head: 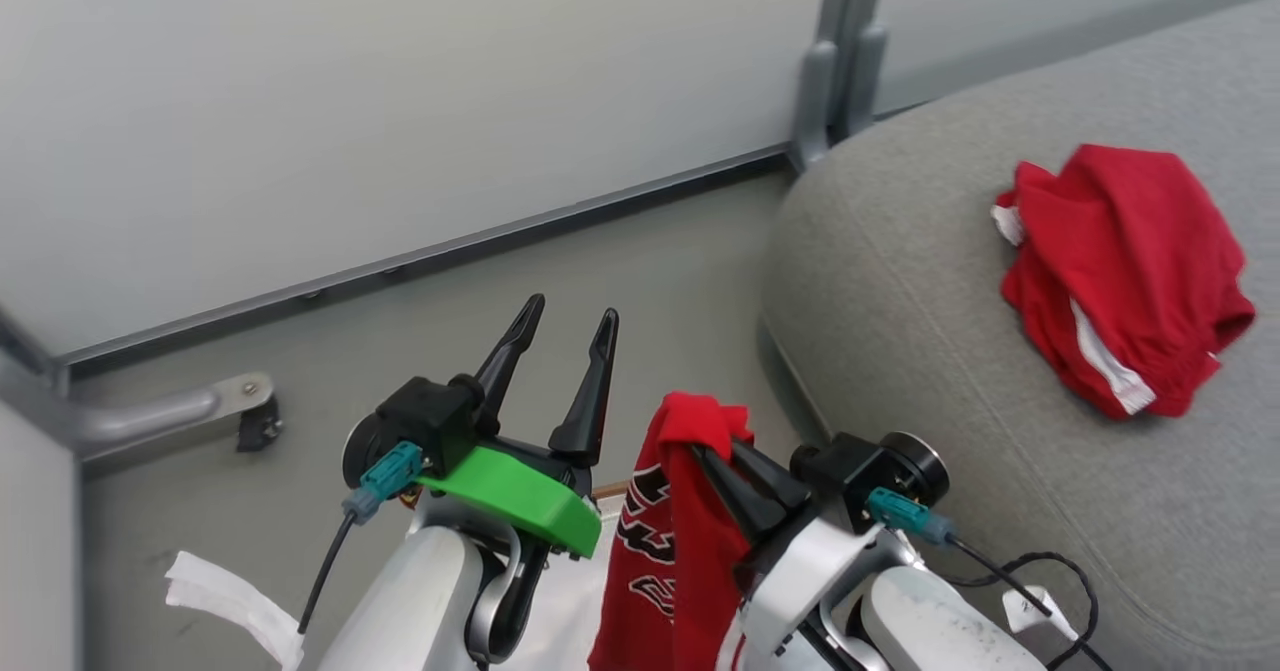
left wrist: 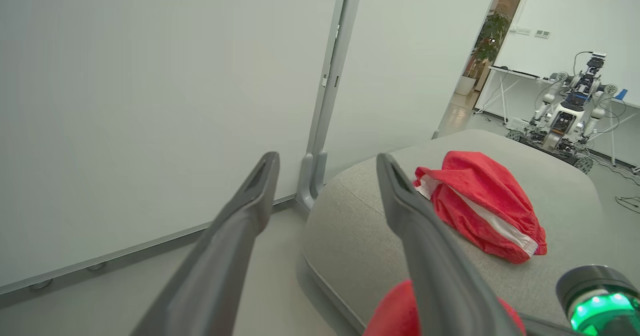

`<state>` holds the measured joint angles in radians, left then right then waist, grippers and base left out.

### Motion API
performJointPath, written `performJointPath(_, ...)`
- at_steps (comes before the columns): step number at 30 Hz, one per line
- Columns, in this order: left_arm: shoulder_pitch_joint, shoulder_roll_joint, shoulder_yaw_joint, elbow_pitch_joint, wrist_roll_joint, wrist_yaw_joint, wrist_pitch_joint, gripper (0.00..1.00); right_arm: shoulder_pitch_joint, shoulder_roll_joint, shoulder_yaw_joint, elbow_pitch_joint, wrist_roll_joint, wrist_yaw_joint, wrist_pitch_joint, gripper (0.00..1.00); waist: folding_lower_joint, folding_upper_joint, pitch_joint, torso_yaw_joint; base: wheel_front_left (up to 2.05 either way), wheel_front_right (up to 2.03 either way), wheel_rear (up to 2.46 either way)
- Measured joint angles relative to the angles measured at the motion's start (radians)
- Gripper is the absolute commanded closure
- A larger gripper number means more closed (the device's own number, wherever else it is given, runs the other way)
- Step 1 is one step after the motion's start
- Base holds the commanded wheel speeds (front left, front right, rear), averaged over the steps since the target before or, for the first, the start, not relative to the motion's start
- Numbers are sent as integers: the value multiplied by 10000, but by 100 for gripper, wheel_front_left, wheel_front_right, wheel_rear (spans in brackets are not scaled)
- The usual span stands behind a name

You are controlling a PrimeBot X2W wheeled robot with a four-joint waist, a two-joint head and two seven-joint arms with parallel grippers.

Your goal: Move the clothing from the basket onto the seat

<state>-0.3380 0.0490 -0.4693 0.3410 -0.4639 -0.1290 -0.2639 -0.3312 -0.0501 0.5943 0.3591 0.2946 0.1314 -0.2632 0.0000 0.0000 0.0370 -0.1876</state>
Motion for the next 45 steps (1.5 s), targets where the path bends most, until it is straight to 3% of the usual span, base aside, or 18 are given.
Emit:
performJointPath(10, 593, 125, 270, -454, 723, 0, 0, 0, 337, -10, -821, -1174, -230, 0, 0, 100, 0, 0, 201, -1936, 0, 0, 0)
performJointPath(16, 629, 236, -155, -491, 938, 0, 0, 0, 312, -17, -1421, -1632, -382, 0, 0, 100, 0, 0, 421, -2907, 0, 0, 0)
performJointPath(25, 186, 431, -966, -430, 853, 0, 0, 0, -472, -215, -2606, -2399, -882, 0, 0, 100, 0, 0, 1242, -3458, 0, 0, 0)
performJointPath(28, 64, 479, -1135, -443, 817, 0, 0, 0, -1012, -531, -2968, -2717, -767, 0, 0, 100, 0, 0, 1499, -3548, 0, 0, 0)
performJointPath(37, -127, 934, -1248, -439, 788, 0, 0, 0, -4358, -2706, -3783, -3062, -541, 0, 0, 100, 1, 1, 2294, -3683, 0, 0, 0)
performJointPath(45, -181, 1344, -1034, -497, 886, 0, 0, 0, -7287, -4046, -4765, -1676, -1053, 0, -6, 100, 1, 0, 3055, -3709, 0, 0, 0)
